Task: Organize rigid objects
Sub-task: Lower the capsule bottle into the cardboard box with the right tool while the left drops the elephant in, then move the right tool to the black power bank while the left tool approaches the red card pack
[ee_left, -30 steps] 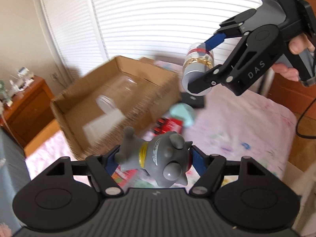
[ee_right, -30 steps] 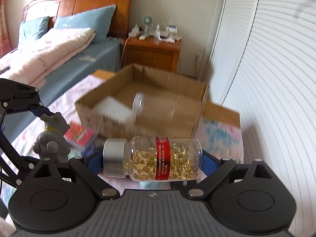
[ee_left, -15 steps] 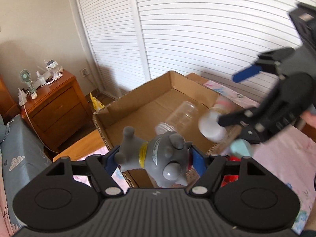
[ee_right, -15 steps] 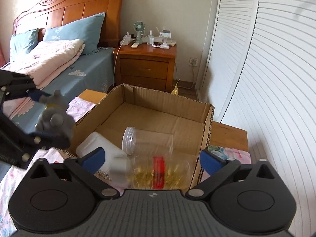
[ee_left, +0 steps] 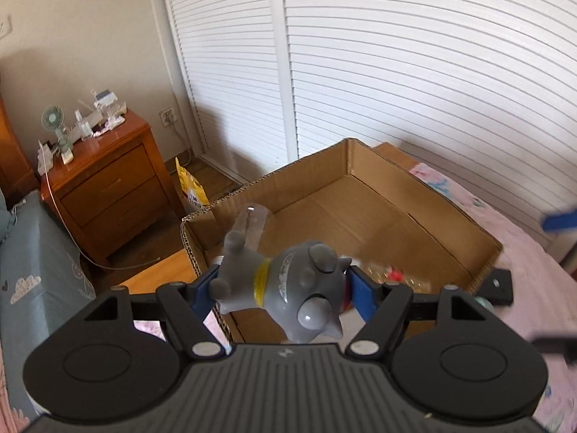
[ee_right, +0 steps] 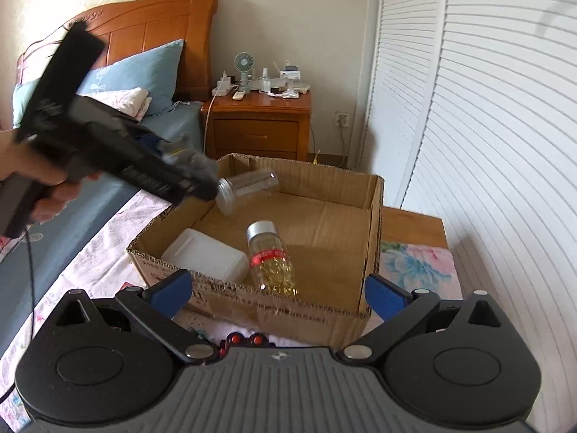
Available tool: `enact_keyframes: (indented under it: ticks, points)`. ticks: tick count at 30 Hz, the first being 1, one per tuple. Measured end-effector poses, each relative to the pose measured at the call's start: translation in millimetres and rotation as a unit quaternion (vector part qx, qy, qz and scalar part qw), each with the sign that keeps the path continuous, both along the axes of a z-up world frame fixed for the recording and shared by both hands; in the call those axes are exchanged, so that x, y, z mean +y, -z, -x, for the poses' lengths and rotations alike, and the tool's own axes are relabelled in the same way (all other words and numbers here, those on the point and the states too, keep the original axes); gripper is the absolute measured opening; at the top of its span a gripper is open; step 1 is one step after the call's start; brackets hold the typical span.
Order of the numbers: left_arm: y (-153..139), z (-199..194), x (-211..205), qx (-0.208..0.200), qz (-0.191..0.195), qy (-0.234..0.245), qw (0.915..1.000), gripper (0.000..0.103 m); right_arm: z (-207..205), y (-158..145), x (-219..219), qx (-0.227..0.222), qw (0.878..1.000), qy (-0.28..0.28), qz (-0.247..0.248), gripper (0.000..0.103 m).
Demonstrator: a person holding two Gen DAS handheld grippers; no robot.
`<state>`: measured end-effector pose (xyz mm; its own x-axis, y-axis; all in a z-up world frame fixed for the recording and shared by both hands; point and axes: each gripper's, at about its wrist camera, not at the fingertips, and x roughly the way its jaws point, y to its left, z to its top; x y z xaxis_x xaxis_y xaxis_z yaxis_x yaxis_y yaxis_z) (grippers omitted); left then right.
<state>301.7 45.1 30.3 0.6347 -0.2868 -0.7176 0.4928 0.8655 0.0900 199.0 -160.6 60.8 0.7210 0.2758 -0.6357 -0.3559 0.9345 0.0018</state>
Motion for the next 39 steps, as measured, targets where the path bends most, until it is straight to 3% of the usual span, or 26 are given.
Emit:
enact_keyframes:
  ticks: [14, 18, 19, 30, 39]
  points:
    - [17, -35, -64, 0.032, 0.025, 0.044, 0.9982, 0.075, 8, 18, -11, 0.010, 0.999, 0.035, 0.007, 0.103]
    - [12, -27, -71, 0.007, 0.032, 0.039, 0.9987, 0.099, 10, 21, -15, 0.011, 0.999, 0.045, 0.007, 0.103]
    - [10, -27, -70, -0.001, 0.032, 0.039, 0.9987, 0.099, 11, 21, -16, 0.012, 0.999, 0.045, 0.003, 0.103]
    - [-6, 29, -38, -0.019, 0.022, 0.019, 0.9994, 0.100, 31, 21, -13, 0.017, 0.999, 0.046, -0.015, 0.103]
    - [5, 91, -18, -0.033, -0.011, -0.026, 0.9991, 0.102, 56, 23, -16, 0.014, 0.998, 0.054, -0.023, 0.103]
